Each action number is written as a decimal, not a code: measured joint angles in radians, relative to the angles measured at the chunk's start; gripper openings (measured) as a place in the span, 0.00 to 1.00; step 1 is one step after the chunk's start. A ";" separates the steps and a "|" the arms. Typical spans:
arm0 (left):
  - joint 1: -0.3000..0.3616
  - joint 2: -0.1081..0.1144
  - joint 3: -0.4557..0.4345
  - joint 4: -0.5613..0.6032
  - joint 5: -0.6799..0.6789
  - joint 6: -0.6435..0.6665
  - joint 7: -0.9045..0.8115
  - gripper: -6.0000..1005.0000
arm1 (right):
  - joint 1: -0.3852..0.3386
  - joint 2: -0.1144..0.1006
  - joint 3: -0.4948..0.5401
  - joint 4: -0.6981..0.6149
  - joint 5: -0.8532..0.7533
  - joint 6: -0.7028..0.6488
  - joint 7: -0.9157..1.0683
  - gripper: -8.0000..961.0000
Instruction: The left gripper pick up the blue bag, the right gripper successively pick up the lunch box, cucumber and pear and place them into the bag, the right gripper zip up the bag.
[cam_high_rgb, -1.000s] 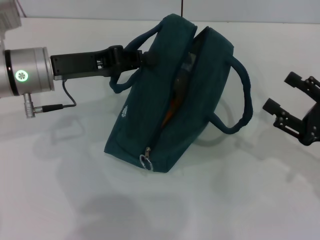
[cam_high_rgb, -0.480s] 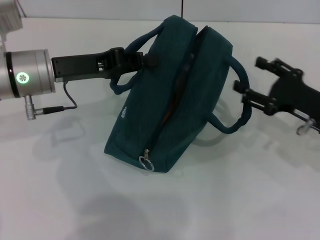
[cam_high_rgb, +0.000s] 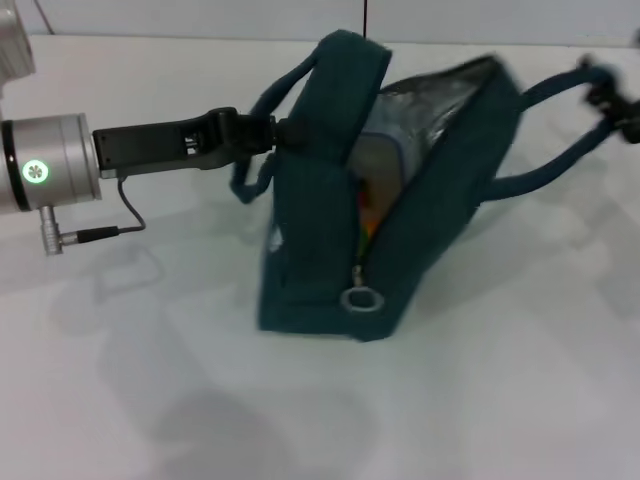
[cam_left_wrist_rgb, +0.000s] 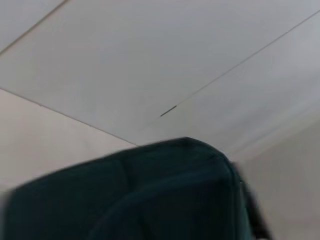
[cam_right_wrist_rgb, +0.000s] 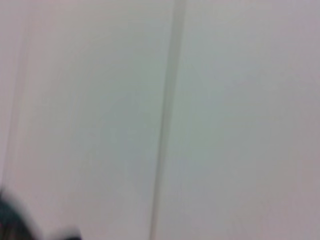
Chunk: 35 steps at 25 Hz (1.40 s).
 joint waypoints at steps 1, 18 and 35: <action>0.002 0.000 0.000 -0.001 -0.001 0.000 0.002 0.07 | -0.027 0.000 -0.001 0.002 0.039 -0.079 -0.023 0.80; 0.042 -0.020 0.002 -0.148 -0.060 0.191 0.078 0.07 | -0.089 -0.008 -0.061 0.006 -0.058 -0.273 0.097 0.80; 0.042 -0.013 -0.004 -0.187 -0.061 0.107 0.165 0.07 | -0.106 -0.072 -0.125 0.035 -0.185 -0.494 0.380 0.80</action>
